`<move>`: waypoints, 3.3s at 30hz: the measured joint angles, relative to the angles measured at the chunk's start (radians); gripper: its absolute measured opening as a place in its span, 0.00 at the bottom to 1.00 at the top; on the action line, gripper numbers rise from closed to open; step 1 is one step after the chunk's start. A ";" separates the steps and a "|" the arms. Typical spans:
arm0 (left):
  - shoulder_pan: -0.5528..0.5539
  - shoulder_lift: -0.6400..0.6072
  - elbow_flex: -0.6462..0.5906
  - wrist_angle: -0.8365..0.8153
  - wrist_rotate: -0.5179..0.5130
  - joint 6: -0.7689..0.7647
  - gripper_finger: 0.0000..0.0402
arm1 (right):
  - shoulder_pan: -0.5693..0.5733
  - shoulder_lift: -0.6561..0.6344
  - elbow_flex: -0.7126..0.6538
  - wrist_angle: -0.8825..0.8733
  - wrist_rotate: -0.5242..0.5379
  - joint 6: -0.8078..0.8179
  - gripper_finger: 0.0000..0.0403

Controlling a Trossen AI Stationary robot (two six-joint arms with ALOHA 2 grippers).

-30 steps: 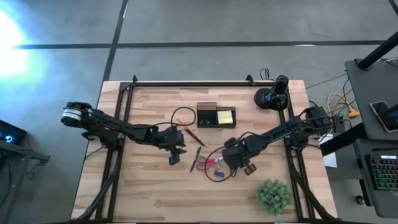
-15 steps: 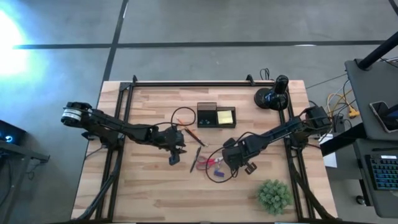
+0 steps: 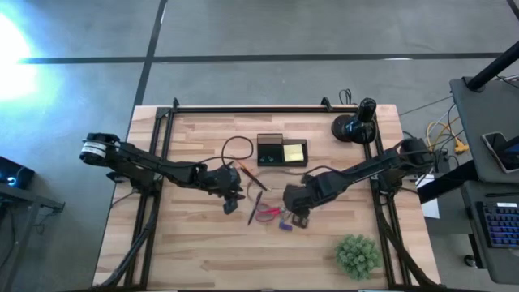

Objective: Pick and place office supplies into organizer
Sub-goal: Put the right yellow binder clip into the desk organizer

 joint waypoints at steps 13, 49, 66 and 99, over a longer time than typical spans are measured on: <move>-0.002 0.000 0.010 0.000 0.067 -0.170 0.32 | 0.004 0.002 -0.122 -0.133 0.054 0.428 0.48; -0.003 -0.003 0.058 0.000 0.136 -0.169 0.32 | -0.056 0.086 -0.093 -0.028 0.048 0.308 0.35; -0.003 -0.004 0.066 0.000 0.138 -0.169 0.32 | -0.059 0.085 -0.089 -0.076 0.028 0.349 0.23; -0.003 -0.004 0.058 -0.017 0.137 -0.160 0.32 | -0.059 0.064 0.050 -0.101 0.155 0.431 0.14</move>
